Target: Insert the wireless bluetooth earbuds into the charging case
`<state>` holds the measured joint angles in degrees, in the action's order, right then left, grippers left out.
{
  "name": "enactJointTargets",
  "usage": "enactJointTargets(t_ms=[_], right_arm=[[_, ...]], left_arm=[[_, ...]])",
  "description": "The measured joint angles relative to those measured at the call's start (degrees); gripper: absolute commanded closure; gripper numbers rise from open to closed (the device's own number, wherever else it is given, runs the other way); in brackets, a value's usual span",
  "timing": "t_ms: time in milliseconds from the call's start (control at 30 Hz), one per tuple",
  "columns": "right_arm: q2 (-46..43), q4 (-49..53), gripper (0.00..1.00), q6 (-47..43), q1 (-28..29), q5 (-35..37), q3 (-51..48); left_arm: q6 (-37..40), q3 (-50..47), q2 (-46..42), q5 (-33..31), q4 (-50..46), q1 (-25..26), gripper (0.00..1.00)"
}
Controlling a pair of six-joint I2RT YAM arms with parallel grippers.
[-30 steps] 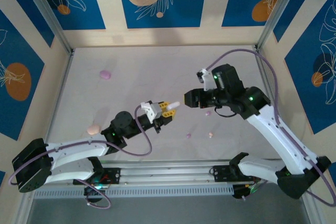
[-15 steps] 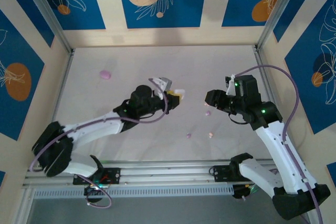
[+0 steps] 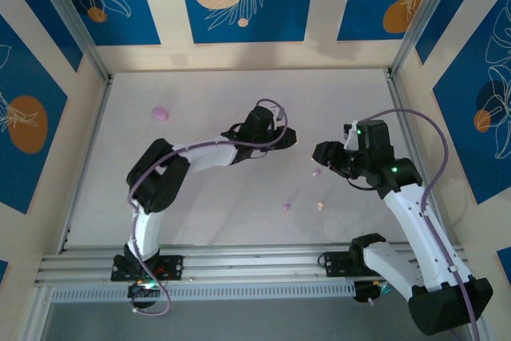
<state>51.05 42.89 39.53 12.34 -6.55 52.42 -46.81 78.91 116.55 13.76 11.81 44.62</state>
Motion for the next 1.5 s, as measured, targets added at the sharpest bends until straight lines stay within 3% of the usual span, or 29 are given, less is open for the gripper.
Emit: enactJointTargets(t_ms=[267, 633, 967, 1333, 1500], right_arm=[[0.13, -1.77, 0.48, -0.02, -2.29, -1.53, -0.85], [3.96, -3.19, 0.48, -0.09, -4.87, -4.46, -1.27], [5.31, -3.96, 0.48, -0.48, -5.25, -5.35, -1.31], [5.44, -4.28, 0.48, -0.48, -5.29, -5.99, -1.31], [5.38, -4.28, 0.48, -0.46, -5.29, -6.64, -1.31]], left_arm=[[-4.61, 10.95, 10.16, 0.02, -6.93, -0.74, 0.77], [-6.88, 17.38, 15.74, -0.33, -12.39, -2.67, 0.73], [-6.67, 20.98, 18.01, -0.74, -17.29, -3.8, 0.59], [0.5, 24.87, 17.9, -5.6, -26.14, -4.02, 0.44], [6.43, 25.59, 15.69, -11.23, -34.05, -4.55, 0.41]])
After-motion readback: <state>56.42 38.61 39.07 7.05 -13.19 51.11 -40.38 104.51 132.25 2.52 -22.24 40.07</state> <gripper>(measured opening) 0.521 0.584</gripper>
